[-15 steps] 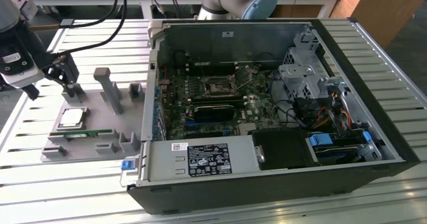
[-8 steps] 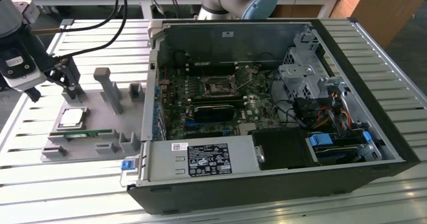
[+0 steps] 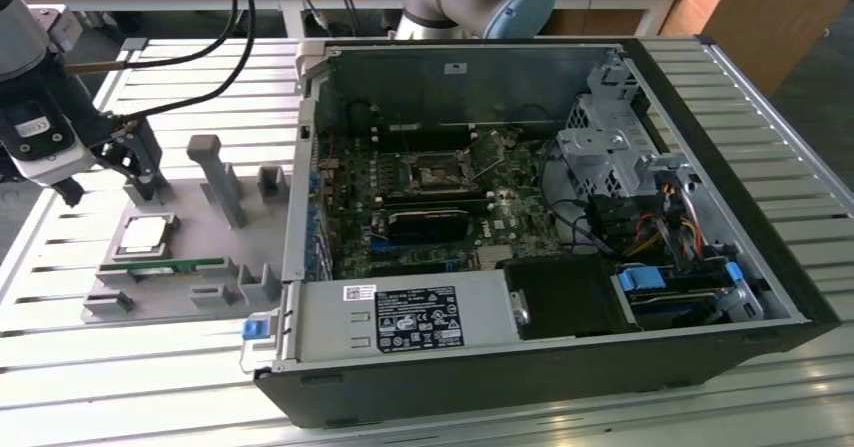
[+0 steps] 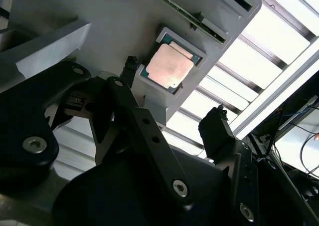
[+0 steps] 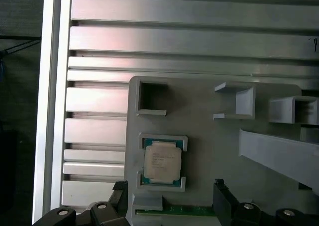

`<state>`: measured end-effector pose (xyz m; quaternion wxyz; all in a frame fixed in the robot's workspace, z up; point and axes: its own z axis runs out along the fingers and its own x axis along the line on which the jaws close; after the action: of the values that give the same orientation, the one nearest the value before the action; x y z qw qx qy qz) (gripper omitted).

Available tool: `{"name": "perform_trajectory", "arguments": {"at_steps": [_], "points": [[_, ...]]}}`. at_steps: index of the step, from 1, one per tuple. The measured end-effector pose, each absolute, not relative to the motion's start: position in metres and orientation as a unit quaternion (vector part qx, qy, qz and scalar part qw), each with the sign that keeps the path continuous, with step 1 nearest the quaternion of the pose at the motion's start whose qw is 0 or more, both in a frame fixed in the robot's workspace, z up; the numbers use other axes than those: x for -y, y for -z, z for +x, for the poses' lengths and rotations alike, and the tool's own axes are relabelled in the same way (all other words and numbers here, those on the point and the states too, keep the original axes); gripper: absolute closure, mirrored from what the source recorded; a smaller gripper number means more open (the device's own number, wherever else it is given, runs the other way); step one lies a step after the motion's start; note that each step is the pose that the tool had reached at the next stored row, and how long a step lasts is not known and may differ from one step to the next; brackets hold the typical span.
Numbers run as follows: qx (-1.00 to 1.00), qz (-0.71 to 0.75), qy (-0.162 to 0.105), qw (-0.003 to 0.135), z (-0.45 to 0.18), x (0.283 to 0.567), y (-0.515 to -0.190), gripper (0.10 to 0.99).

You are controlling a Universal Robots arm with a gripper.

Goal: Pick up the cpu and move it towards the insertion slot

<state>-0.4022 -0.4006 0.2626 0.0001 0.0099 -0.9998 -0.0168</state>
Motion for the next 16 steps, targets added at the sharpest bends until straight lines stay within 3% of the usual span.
{"name": "perform_trajectory", "arguments": {"at_steps": [16], "points": [[1.0, 0.01, 0.016, 0.0, -0.402, 0.401, -0.251, 0.31]]}}
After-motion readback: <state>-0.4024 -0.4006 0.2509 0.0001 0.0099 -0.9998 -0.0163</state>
